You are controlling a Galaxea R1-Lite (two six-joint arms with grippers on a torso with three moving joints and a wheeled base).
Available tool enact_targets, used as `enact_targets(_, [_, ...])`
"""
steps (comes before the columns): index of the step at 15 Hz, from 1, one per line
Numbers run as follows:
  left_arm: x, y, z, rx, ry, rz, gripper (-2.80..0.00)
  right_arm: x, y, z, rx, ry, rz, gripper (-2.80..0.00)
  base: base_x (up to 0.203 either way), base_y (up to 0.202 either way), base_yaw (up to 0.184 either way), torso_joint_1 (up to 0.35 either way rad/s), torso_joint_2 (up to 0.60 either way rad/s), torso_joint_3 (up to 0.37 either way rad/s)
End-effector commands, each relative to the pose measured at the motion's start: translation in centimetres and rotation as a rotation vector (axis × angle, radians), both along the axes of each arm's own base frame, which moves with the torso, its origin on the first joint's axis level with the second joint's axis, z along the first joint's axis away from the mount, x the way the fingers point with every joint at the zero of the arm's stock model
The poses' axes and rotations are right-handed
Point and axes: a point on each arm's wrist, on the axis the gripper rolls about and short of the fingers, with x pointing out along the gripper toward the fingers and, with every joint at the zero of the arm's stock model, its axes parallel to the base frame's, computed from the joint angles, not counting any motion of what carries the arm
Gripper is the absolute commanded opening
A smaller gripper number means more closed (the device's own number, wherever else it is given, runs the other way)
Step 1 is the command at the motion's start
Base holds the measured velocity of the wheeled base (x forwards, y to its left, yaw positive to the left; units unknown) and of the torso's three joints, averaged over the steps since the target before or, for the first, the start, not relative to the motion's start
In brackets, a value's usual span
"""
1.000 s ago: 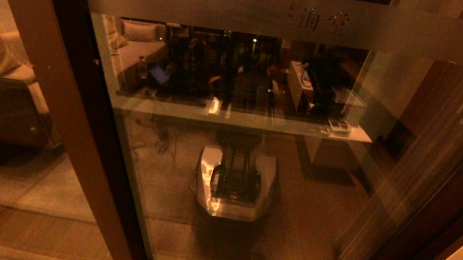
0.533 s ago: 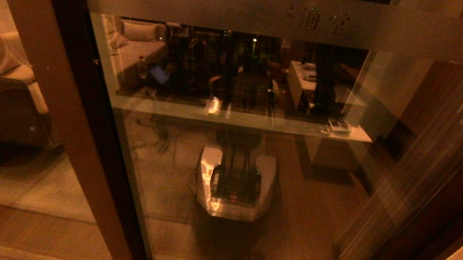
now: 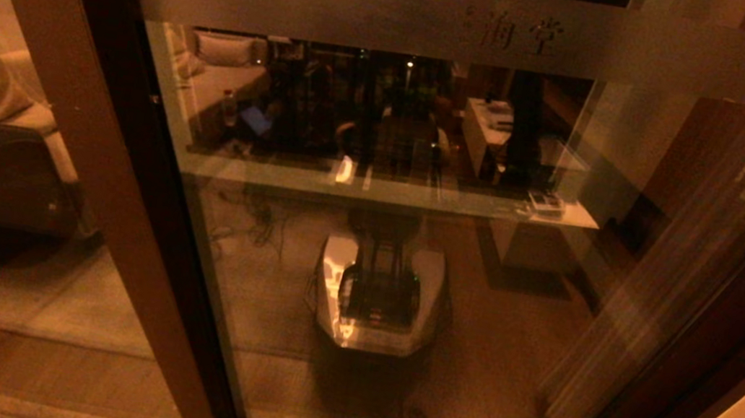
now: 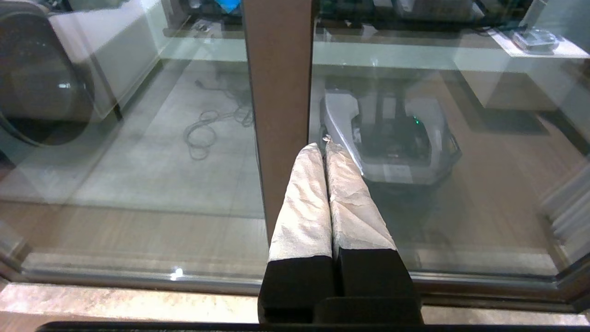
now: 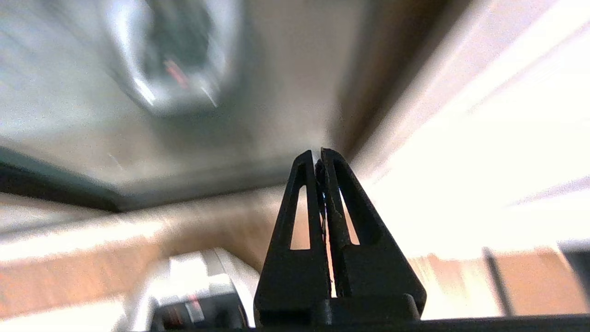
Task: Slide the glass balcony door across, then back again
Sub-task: Open the slid door
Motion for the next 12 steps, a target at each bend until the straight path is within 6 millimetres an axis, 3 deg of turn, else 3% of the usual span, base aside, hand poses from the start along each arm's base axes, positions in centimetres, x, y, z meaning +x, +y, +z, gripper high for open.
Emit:
enact_targets(1, [0.0,0.0,0.0,0.0,0.001,0.001,-2.8,3.4,-1.3,-0.5,0.004,0.151,-0.073,-2.8,0.0,0.0,0.0,0.0,0.0,0.0])
enact_targets(5, [0.0,0.0,0.0,0.0,-0.001,0.001,-2.8,5.6,-3.9,-1.3,0.027,0.205,-0.123,-2.8,0.0,0.0,0.0,0.0,0.0,0.0])
enact_targets(10, [0.0,0.0,0.0,0.0,0.0,0.001,-2.8,9.0,-11.3,-2.4,0.029,0.06,-0.134,-2.8,0.0,0.0,0.0,0.0,0.0,0.0])
enact_targets(12, [0.0,0.0,0.0,0.0,0.001,0.001,-2.8,9.6,-12.8,-3.9,0.054,0.0,-0.044,-2.8,0.0,0.0,0.0,0.0,0.0,0.0])
